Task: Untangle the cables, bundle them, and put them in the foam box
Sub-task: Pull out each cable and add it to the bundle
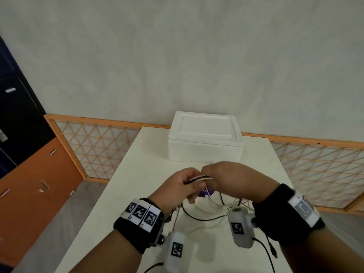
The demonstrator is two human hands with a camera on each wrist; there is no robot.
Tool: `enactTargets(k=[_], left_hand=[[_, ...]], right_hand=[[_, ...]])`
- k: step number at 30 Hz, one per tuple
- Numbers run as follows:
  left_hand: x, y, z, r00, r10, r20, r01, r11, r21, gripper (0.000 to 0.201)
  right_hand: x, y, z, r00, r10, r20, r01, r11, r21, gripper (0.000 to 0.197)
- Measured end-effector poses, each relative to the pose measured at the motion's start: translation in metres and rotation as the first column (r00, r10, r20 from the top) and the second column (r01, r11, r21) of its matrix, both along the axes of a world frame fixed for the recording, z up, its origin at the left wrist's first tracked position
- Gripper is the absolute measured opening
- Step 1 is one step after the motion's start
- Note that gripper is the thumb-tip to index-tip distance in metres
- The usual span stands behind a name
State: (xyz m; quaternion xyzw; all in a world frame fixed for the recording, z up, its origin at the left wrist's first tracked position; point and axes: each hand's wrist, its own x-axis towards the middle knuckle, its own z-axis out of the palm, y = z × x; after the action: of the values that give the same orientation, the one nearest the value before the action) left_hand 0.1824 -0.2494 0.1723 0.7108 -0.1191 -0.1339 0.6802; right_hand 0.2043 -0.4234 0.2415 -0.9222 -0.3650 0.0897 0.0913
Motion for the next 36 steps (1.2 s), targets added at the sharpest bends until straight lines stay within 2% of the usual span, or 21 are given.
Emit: enactTargets(k=[3, 8, 13, 16, 19, 21, 24, 26, 30, 33, 36], left_hand=[[-0.004, -0.003, -0.005, 0.994, -0.079, -0.077, 0.072, 0.993, -0.095, 0.017], [-0.009, -0.012, -0.01, 0.973, -0.11, -0.203, 0.055, 0.964, -0.259, 0.032], [-0.008, -0.01, -0.008, 0.958, -0.146, -0.247, 0.078, 0.961, -0.265, 0.031], [-0.012, -0.01, -0.009, 0.948, -0.208, -0.241, 0.129, 0.943, -0.306, 0.043], [-0.016, -0.012, -0.006, 0.939, -0.274, -0.208, 0.19, 0.916, -0.352, 0.048], [-0.018, -0.014, -0.005, 0.933, -0.309, -0.186, 0.227, 0.904, -0.363, 0.047], [-0.021, -0.014, -0.001, 0.926, -0.349, -0.142, 0.275, 0.884, -0.377, 0.042], [-0.023, -0.012, 0.004, 0.921, -0.378, -0.093, 0.317, 0.868, -0.381, 0.034], [-0.024, -0.012, 0.009, 0.917, -0.398, -0.033, 0.357, 0.854, -0.379, 0.017], [-0.024, -0.015, 0.009, 0.925, -0.379, -0.004, 0.342, 0.838, -0.425, 0.033], [-0.025, -0.018, 0.01, 0.916, -0.398, 0.047, 0.37, 0.796, -0.479, 0.049]], right_hand=[[0.001, -0.009, 0.013, 0.996, -0.012, 0.091, 0.004, 0.996, 0.086, 0.022], [0.001, -0.013, 0.014, 0.993, -0.031, 0.11, 0.005, 0.974, 0.226, 0.027], [0.003, -0.011, 0.012, 0.985, -0.15, 0.084, 0.107, 0.918, 0.382, 0.019], [0.004, -0.008, 0.012, 0.984, -0.178, 0.025, 0.147, 0.875, 0.461, 0.017], [0.008, -0.007, 0.003, 0.978, -0.207, -0.035, 0.188, 0.786, 0.589, 0.03], [0.012, -0.006, -0.003, 0.955, -0.295, -0.039, 0.253, 0.737, 0.626, 0.046], [0.017, -0.006, -0.016, 0.906, -0.423, -0.021, 0.355, 0.73, 0.584, 0.063], [0.015, -0.004, -0.025, 0.917, -0.396, -0.057, 0.346, 0.713, 0.61, 0.066], [0.013, 0.005, -0.038, 0.922, -0.362, -0.139, 0.358, 0.655, 0.665, 0.06], [0.009, 0.006, -0.04, 0.903, -0.272, -0.332, 0.429, 0.6, 0.676, 0.025], [0.001, 0.011, -0.042, 0.872, -0.164, -0.461, 0.464, 0.576, 0.672, 0.01]])
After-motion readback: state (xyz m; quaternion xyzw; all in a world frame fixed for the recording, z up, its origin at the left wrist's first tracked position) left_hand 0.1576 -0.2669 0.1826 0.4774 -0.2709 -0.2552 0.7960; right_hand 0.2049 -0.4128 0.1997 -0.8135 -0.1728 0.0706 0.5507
